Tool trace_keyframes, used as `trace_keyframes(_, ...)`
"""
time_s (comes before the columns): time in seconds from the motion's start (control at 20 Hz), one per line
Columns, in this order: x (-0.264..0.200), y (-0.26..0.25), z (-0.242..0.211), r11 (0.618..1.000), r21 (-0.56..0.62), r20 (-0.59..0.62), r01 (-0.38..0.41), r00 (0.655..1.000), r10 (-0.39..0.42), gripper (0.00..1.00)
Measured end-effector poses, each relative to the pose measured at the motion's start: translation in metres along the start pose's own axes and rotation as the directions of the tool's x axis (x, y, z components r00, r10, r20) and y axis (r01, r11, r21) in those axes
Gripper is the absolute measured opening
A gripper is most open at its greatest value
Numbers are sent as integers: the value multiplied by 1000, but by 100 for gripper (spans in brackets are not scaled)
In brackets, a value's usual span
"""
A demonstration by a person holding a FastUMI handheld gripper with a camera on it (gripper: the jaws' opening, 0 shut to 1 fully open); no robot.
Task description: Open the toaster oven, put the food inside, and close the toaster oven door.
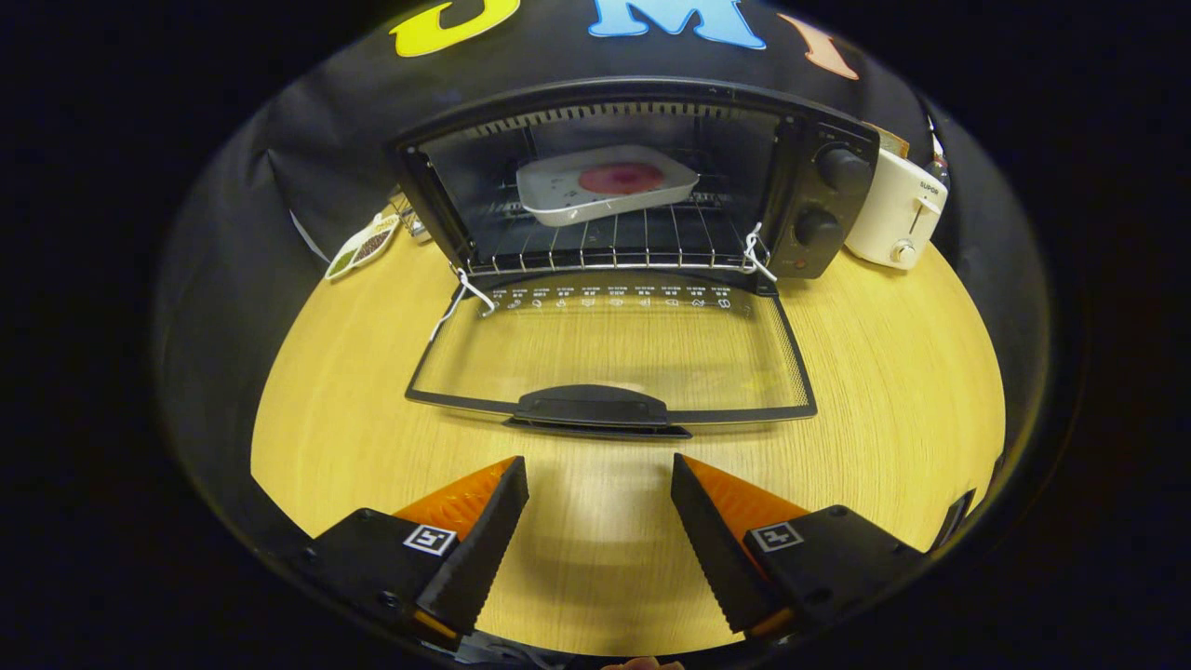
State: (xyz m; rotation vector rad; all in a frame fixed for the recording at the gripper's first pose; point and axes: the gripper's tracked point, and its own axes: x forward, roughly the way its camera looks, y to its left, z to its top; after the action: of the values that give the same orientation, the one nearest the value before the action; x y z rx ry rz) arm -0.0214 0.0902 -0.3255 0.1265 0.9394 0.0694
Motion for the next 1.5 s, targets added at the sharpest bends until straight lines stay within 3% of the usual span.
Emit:
trace_keyframes(0.4,24,-8,3,995,-34,-40,90,995,-91,99)
trace_keyframes(0.7,24,-4,7,996,17,-61,85,995,-83,99)
trace_keyframes(0.9,11,-4,12,997,-26,-45,76,996,-77,99)
trace_keyframes(1.2,-33,5,28,996,-68,59,60,997,-56,99)
trace_keyframes(1.4,-60,4,55,974,-194,189,120,979,-83,98)
trace_keyframes(1.5,-78,7,83,958,-239,292,157,953,-83,98)
